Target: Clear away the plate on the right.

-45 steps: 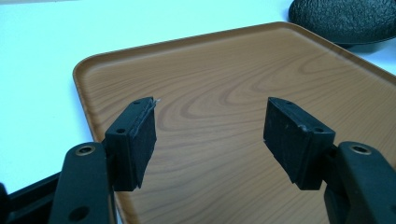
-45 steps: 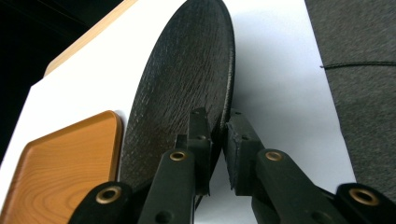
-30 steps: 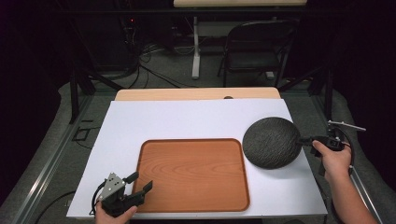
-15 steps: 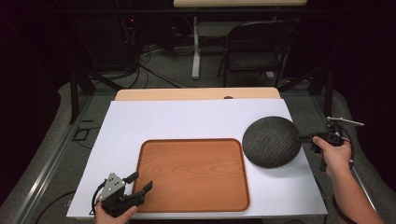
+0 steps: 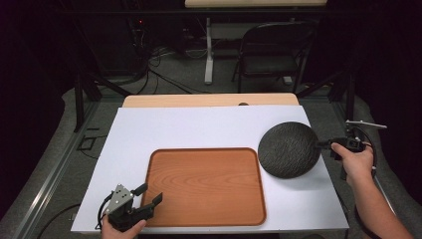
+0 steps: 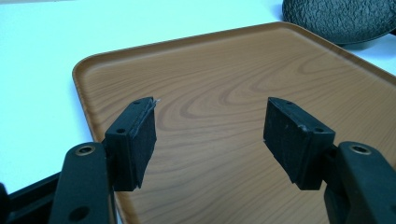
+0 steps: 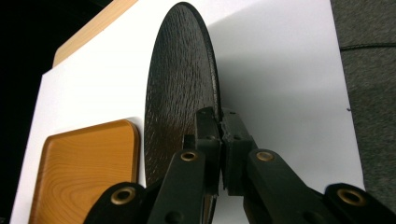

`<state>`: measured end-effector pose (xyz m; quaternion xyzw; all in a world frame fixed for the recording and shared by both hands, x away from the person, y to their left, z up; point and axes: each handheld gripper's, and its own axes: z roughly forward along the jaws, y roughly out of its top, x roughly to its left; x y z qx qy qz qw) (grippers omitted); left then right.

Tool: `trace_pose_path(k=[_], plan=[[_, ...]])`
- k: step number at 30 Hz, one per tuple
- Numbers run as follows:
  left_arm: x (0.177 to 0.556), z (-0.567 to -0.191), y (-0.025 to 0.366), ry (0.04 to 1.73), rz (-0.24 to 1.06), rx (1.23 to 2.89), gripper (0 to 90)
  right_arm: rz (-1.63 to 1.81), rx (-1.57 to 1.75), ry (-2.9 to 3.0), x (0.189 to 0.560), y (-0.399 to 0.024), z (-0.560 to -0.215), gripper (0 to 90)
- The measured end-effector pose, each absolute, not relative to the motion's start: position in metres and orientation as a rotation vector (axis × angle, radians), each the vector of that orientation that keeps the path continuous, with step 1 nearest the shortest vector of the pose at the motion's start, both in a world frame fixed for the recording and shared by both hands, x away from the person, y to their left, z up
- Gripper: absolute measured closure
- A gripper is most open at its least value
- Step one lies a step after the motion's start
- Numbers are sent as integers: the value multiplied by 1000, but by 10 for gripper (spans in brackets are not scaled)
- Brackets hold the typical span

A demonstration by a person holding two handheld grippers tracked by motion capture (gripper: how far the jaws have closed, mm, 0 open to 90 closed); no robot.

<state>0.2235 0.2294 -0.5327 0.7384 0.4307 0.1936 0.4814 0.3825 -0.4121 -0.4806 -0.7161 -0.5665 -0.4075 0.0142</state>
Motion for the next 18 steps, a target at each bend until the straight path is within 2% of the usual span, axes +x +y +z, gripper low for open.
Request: trace_pose_path(k=[18], plan=[[223, -533, 229, 1045, 469, 1799, 345, -1163, -2221, -1959, 398, -389, -448, 878]])
